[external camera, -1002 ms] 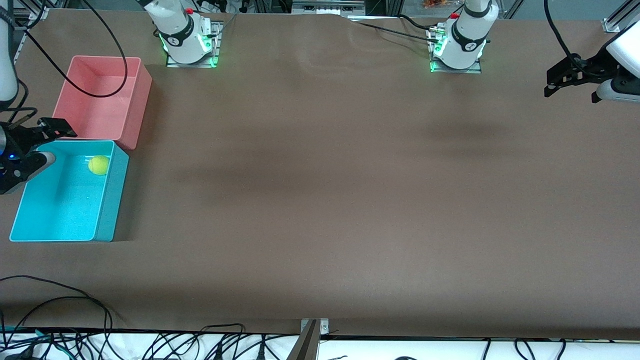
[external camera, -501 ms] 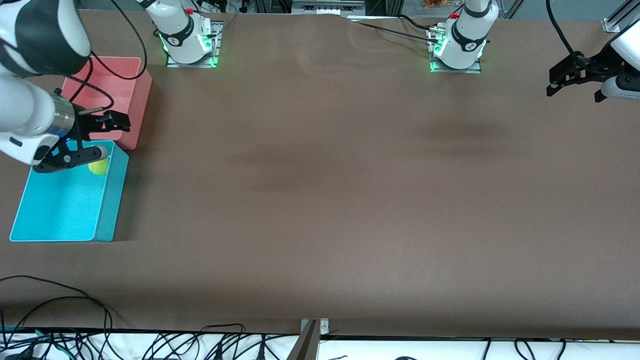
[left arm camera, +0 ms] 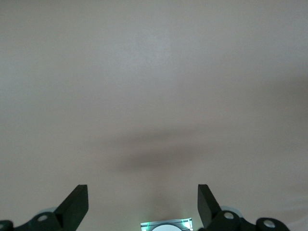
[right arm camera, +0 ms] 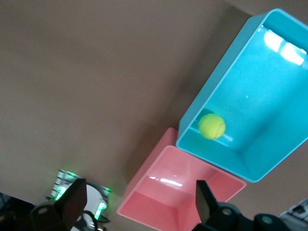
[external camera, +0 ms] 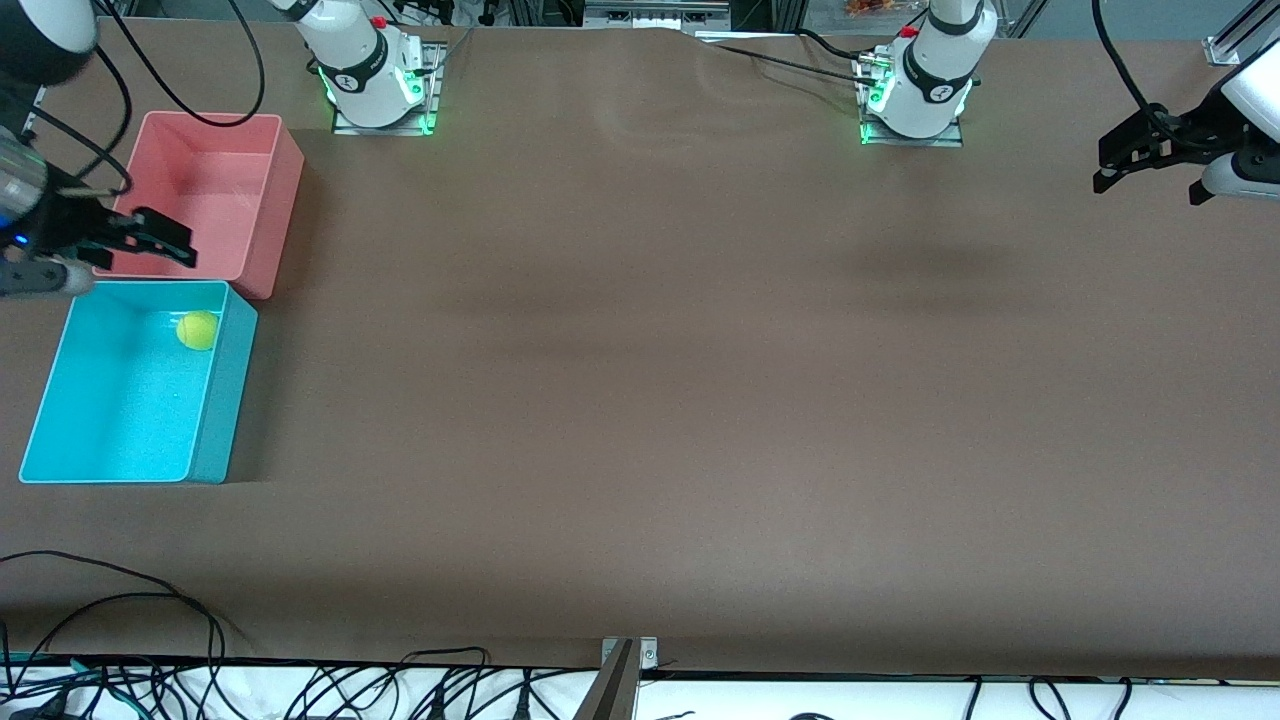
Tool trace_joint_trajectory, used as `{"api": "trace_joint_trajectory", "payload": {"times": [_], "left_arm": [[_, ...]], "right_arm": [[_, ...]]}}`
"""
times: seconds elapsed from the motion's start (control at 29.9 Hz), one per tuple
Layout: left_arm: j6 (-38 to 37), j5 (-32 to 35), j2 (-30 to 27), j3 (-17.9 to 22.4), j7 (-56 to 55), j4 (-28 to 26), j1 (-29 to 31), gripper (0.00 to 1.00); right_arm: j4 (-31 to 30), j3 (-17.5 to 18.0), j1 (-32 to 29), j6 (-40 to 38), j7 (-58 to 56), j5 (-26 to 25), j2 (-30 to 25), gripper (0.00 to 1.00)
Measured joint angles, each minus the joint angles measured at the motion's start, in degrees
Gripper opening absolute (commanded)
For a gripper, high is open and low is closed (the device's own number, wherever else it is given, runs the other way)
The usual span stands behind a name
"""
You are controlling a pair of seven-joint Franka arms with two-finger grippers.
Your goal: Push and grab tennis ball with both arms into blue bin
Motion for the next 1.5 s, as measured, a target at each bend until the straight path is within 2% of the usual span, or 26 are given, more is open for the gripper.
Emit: {"api": "trace_joint_trajectory", "payload": {"times": [0.17,0.33,0.73,1.04,1.5], "left_arm": [[0.0,0.0,0.0,0.0,0.0,0.0,0.0,1.0],[0.0,0.0,0.0,0.0,0.0,0.0,0.0,1.0],[0.0,0.0,0.0,0.0,0.0,0.1,0.0,1.0],[0.0,0.0,0.0,0.0,0.0,0.1,0.0,1.0],[0.0,0.0,0.0,0.0,0.0,0.1,0.0,1.0]], "right_arm": [[-0.5,-5.3,3.7,-3.0,0.1,0.9,-2.7,1.0],[-1.5,-6.8,4.5,-5.5,1.4,1.2,-4.0,1.0],[-1.9,-5.3,4.4,-5.6,1.8,1.2,-4.0,1.0],[-1.9,-2.5,2.5,-5.6,2.2,1.0,-4.0,1.0],[-1.9,-2.3,2.3,-5.6,2.7,0.9,-3.9,1.0]]}}
